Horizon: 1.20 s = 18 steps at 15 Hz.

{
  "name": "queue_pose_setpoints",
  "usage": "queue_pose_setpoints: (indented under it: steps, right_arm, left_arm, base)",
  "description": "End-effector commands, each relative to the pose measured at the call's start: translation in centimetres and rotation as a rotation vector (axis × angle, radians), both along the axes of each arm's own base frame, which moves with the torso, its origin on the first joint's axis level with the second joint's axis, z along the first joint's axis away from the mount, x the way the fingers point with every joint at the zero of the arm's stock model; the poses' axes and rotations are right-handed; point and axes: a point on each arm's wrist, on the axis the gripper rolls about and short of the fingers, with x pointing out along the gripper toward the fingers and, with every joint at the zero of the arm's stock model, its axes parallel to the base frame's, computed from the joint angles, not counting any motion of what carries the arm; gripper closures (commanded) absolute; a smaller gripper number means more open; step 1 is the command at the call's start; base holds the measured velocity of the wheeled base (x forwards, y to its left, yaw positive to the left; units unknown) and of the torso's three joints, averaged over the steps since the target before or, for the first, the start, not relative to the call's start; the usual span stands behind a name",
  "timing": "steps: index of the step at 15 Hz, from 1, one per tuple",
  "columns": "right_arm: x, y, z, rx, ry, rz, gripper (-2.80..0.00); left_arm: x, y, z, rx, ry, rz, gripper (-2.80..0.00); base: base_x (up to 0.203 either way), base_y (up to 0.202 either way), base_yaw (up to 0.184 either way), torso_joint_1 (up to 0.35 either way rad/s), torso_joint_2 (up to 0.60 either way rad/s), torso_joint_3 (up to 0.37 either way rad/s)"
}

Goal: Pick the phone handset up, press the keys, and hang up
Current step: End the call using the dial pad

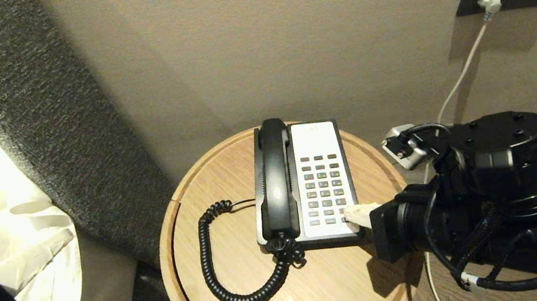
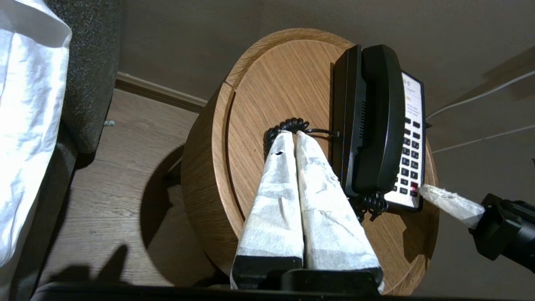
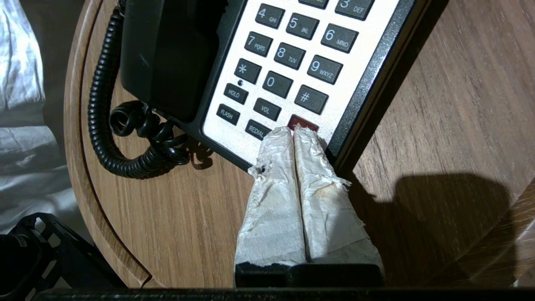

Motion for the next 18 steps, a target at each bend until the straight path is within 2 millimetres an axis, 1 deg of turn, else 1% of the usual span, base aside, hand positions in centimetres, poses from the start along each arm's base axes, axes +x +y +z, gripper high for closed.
queue_pose_setpoints:
  steps: [1,3,9,12,15,18]
  right_arm:
    - [-0.1,-0.1,0.3,0.010,-0.008,0.000,0.00]
    - [-0.1,-0.1,0.2,0.007,-0.005,0.000,0.00]
    - [-0.3,-0.3,-1.0,-0.026,0.028,-0.001,0.00]
    - [-0.2,-0.2,-1.1,-0.029,0.030,-0.001,0.00]
    - [0.1,0.1,-1.7,-0.045,0.042,0.001,0.00]
    - [0.0,0.0,-1.5,-0.041,0.038,0.001,0.00]
  left_arm:
    - [0.0,0.0,0.0,-0.003,0.000,0.002,0.00]
    - [0.0,0.0,0.0,-0.003,0.001,0.000,0.00]
    - [-0.1,0.1,-0.1,-0.007,0.000,-0.010,0.00]
    - [-0.1,0.1,-0.2,-0.006,0.002,-0.010,0.00]
    - [-0.1,0.1,-0.1,-0.007,0.001,-0.010,0.00]
    - [-0.2,0.1,-0.2,-0.006,0.001,-0.010,0.00]
  base:
    - [0.000,0.000,0.000,0.000,0.00,0.000]
    - [0.000,0.000,0.000,0.000,0.00,0.000]
    - [0.000,0.000,0.000,0.000,0.00,0.000]
    - [0.000,0.000,0.000,0.000,0.00,0.000]
    - [0.000,0.000,0.000,0.000,0.00,0.000]
    - [0.000,0.000,0.000,0.000,0.00,0.000]
